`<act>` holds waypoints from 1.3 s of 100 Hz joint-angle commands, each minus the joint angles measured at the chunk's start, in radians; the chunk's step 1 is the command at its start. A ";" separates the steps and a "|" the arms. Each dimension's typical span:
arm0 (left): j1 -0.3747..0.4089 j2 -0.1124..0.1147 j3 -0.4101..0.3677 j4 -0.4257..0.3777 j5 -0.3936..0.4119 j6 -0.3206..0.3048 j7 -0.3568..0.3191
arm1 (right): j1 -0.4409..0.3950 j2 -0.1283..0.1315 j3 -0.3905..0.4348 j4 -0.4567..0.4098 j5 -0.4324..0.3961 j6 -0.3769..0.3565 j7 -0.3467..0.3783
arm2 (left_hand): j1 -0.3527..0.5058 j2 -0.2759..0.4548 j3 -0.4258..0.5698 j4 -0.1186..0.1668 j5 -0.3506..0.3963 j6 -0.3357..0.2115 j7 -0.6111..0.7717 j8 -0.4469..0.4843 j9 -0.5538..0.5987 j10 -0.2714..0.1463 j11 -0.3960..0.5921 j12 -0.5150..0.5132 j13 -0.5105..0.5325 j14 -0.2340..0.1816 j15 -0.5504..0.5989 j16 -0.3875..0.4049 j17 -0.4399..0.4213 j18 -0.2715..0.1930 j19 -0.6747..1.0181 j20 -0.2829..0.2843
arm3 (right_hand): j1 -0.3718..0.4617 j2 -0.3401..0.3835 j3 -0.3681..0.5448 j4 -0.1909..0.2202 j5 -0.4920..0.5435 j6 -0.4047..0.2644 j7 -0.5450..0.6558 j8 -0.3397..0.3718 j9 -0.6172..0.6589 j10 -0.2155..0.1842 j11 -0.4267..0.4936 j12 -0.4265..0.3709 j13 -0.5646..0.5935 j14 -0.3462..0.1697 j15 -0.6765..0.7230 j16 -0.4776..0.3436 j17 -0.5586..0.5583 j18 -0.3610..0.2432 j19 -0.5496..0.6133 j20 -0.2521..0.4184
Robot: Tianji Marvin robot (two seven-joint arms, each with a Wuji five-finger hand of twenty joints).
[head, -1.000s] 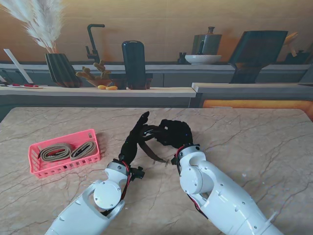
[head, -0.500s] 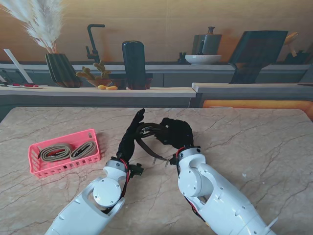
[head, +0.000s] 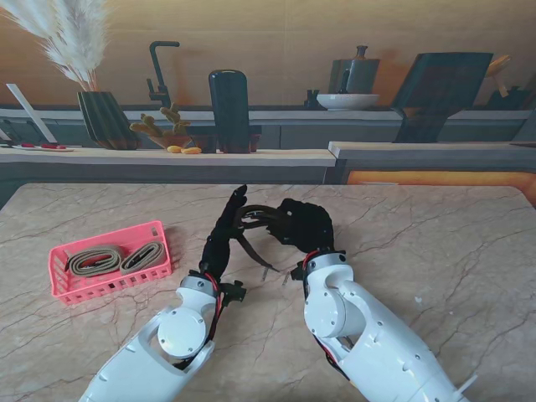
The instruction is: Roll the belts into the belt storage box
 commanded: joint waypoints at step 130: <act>-0.040 0.002 0.039 0.057 -0.022 0.031 -0.075 | -0.011 -0.019 -0.012 -0.010 0.026 -0.041 -0.025 | -0.490 0.288 0.155 -0.025 0.005 -0.020 -0.067 -0.147 -0.028 -0.043 -0.055 -0.040 -0.002 -0.043 -0.039 -0.024 0.002 -0.061 -0.047 -0.020 | 0.076 0.141 0.061 0.068 0.129 -0.107 0.170 0.058 0.006 -0.035 0.040 0.006 0.003 -0.065 -0.016 -0.002 0.005 -0.035 0.037 0.018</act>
